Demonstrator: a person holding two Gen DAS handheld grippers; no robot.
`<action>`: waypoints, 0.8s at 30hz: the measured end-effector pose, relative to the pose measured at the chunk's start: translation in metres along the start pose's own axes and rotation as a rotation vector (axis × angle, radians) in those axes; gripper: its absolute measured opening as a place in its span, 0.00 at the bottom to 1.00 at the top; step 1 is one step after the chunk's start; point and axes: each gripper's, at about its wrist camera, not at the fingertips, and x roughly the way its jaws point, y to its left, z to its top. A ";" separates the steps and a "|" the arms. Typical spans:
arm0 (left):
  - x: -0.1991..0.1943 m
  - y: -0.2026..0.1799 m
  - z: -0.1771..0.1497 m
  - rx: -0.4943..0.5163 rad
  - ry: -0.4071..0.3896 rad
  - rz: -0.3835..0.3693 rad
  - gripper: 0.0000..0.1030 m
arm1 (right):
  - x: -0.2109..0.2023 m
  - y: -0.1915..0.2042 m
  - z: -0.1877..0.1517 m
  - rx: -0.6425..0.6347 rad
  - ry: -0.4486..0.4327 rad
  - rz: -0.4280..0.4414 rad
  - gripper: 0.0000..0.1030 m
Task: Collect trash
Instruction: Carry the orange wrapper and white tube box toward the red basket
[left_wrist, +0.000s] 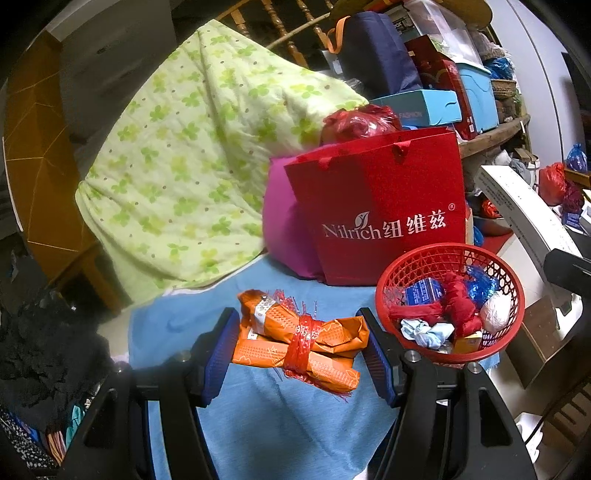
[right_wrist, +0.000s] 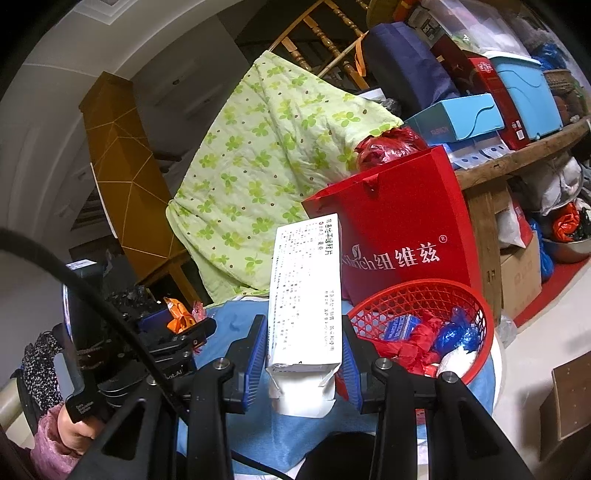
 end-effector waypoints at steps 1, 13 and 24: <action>0.000 -0.001 0.000 0.002 -0.001 0.000 0.64 | 0.000 -0.001 0.000 0.002 0.000 0.000 0.39; 0.001 -0.011 0.002 0.019 -0.003 -0.015 0.64 | -0.002 -0.008 0.000 0.014 -0.005 -0.010 0.39; -0.001 -0.017 0.004 0.034 -0.009 -0.025 0.64 | -0.004 -0.013 0.000 0.023 -0.008 -0.011 0.39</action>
